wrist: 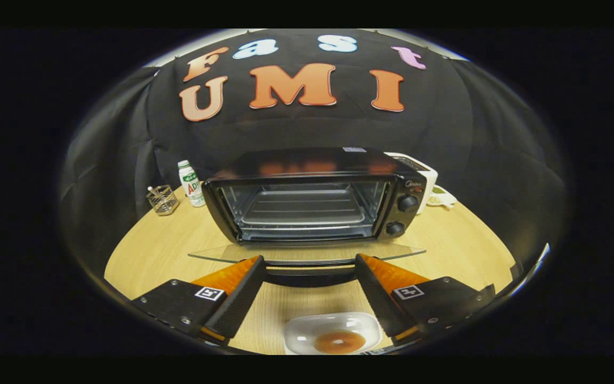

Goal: Open the toaster oven, put the food inside, and close the toaster oven door.

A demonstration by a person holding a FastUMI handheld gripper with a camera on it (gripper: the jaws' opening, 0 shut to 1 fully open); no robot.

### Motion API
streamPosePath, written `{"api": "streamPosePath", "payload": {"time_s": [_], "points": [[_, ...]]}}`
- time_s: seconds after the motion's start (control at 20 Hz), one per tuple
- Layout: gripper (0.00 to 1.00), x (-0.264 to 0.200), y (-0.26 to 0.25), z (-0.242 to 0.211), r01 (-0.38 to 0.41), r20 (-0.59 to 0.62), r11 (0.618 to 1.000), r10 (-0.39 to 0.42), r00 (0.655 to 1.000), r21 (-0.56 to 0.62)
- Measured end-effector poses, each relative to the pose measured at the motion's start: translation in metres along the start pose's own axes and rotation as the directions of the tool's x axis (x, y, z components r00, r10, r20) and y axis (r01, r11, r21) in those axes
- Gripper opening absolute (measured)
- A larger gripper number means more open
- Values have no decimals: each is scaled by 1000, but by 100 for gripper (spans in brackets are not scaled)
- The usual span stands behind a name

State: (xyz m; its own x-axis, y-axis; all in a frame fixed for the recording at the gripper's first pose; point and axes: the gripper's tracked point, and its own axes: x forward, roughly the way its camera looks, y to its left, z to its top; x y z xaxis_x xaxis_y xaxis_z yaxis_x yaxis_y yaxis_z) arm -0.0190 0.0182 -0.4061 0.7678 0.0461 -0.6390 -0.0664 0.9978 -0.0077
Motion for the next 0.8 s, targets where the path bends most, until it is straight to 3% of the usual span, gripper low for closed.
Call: {"api": "streamPosePath", "payload": {"time_s": [0.8], "points": [[100, 9, -10, -96, -24, -31, 999, 25, 999, 24]]}}
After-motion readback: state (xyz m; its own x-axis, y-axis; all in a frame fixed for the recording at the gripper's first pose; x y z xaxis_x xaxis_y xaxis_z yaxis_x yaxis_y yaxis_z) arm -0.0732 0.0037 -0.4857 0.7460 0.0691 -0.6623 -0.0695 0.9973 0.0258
